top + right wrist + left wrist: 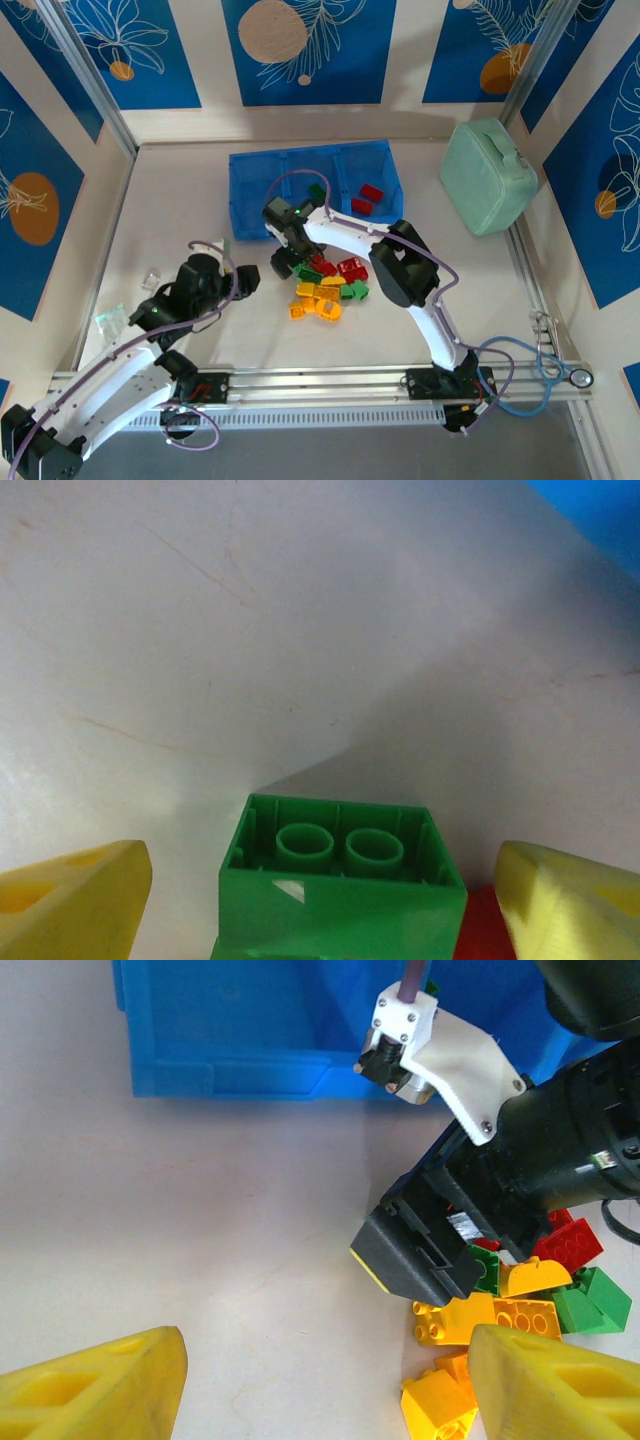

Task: Sort the legos into containers by color
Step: Pick up the lego from the center of the table.

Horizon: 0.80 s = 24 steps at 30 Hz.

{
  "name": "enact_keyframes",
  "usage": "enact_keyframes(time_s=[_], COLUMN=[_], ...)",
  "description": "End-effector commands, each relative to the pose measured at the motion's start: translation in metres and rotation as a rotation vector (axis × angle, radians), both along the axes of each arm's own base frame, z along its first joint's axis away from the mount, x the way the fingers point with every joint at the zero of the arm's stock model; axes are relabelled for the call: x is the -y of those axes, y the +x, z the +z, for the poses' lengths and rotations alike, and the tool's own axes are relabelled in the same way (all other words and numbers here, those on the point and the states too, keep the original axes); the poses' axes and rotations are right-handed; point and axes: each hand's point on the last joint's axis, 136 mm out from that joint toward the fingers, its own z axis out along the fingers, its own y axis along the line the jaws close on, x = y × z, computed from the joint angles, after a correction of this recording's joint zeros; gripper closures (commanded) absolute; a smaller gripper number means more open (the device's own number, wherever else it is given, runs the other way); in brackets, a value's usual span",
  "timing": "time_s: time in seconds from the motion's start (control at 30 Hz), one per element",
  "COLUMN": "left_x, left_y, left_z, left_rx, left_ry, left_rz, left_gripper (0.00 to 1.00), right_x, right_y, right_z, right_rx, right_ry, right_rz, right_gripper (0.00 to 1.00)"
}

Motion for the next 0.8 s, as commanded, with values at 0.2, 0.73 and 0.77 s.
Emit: enact_keyframes(time_s=[0.2,0.73,0.77], left_x=[-0.001,-0.003,-0.003], left_y=[0.000,-0.002,-0.002], left_z=[-0.007,-0.014,-0.014], left_rx=[-0.010,-0.030,-0.031], left_ry=[0.012,0.046,0.049], left_rz=[0.008,0.002,0.001], left_gripper=[0.26,0.26,0.26], right_x=[-0.003,0.006,0.010], right_y=[-0.005,0.007,0.013], right_z=[-0.005,0.081,0.091], right_rx=[0.000,0.155,0.174], right_ry=[-0.048,0.070,0.084], right_rz=[0.029,-0.034,-0.051], right_gripper=[0.29,0.59,0.60])
